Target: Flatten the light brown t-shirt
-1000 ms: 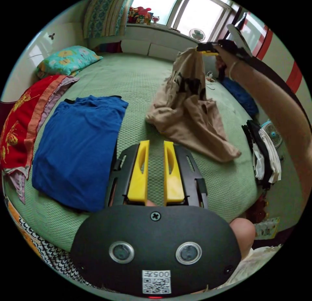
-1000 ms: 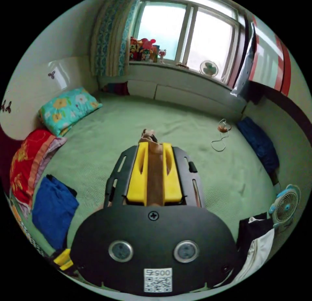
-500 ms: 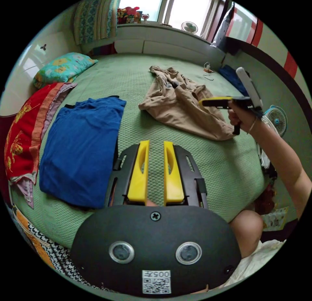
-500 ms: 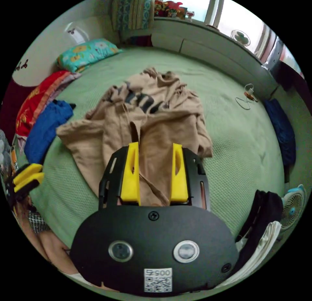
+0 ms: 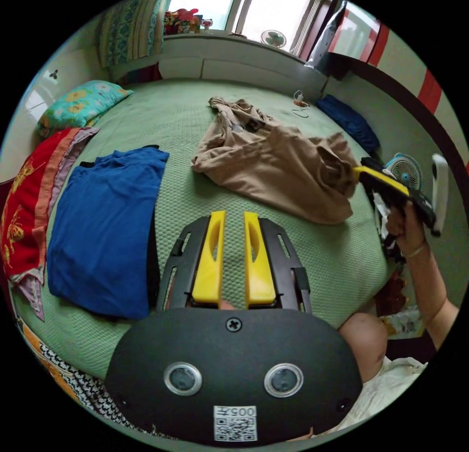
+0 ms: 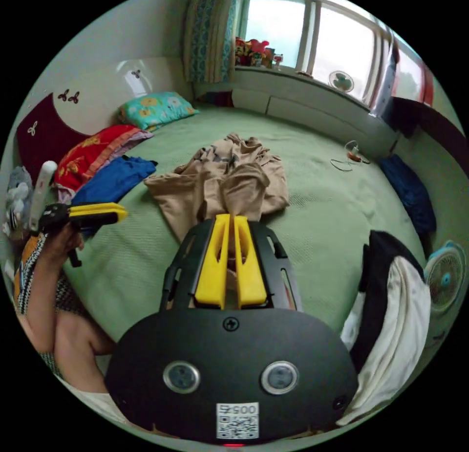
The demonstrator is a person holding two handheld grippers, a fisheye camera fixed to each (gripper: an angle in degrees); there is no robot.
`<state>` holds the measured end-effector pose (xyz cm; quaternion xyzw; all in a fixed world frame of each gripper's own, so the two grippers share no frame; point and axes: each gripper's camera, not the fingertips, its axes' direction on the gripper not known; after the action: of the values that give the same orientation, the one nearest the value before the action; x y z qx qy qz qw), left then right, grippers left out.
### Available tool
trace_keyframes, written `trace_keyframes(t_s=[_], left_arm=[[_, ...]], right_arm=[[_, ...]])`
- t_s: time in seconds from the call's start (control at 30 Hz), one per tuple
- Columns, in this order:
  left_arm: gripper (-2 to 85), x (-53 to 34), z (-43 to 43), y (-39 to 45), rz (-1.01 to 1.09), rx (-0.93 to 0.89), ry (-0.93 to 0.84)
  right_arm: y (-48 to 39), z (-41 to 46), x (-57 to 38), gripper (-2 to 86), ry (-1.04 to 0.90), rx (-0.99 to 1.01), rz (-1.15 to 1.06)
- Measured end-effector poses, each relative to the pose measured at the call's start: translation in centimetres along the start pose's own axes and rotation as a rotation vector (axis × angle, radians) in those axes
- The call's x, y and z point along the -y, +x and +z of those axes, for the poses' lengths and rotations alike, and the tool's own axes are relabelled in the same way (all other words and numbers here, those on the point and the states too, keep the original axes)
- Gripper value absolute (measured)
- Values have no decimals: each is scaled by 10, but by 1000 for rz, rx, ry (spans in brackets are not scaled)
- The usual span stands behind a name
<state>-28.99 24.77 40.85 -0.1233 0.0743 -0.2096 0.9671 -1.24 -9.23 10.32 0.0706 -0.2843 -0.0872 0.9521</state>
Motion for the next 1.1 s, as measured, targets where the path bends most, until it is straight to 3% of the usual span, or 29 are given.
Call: trace_keyframes(t_s=[0.13,0.3,0.4,0.6,0.77,0.87,0.97,1.1], left_arm=[[70,0,-1,2,-6,3,5],[69,0,3,7,-3,-48,-8],[69,0,4,13,19,-7,-22],[75,2,7,15,28,-11,-33],[80,2,7,17,42,2,-40],[81,2,5,15,47,14,-43],[81,1,5,12,36,14,-46],[80,0,3,10,28,0,-47]], right_arm=[[18,-25,-59,-13,8,7,88],[57,-6,-95,41,-229,-61,220],[59,-39,-82,68,-122,-66,240],[0,-59,-21,125,54,134,7],[-38,9,29,135,-75,107,-61],[-32,62,38,121,-276,-31,30],[-16,86,31,28,-311,-179,132],[-17,55,21,-13,-197,-56,127]])
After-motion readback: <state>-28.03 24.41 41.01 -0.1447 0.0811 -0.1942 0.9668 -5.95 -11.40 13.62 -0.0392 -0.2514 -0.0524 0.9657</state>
